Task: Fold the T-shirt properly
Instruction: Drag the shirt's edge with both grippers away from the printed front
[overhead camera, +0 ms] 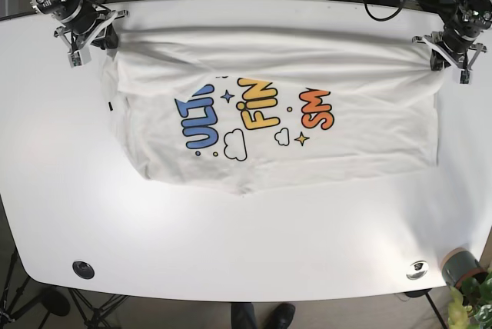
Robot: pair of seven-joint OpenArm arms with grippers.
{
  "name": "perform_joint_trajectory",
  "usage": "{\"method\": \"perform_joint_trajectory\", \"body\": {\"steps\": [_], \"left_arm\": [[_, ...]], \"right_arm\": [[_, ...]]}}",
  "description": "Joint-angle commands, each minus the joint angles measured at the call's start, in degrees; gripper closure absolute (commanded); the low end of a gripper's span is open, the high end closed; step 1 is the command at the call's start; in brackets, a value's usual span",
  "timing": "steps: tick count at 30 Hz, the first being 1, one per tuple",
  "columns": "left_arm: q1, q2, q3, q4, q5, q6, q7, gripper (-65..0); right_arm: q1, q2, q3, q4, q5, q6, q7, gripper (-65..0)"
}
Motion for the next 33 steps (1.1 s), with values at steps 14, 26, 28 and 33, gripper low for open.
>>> {"method": "perform_joint_trajectory", "body": {"steps": [14,26,28,33], "left_arm": [[0.7,-2.6,-0.2,-1.3,-0.5,0.5,-1.6,0.0],[0.5,-2.4,-2.4,0.7,-0.9,0.5,-1.3,-25.1],[0.4,-2.4,-2.8,1.9,-0.9,0.5,-1.3,-25.3],[-0.1,-2.3,-3.1,5.7,-4.1,0.5,-1.2,-25.3]], "right_arm": [[-1.7,0.8,1.9,0.8,-0.1,2.00,1.2,0.0],[-1.9,-2.5,5.7,6.1,0.3,2.00,1.2,-41.5],[-1.9,-3.6,7.0,8.0,0.3,2.00,1.1,-43.4],[-1.6,-4.2,7.4,12.5,0.8,2.00,-2.4,-45.2]]}}
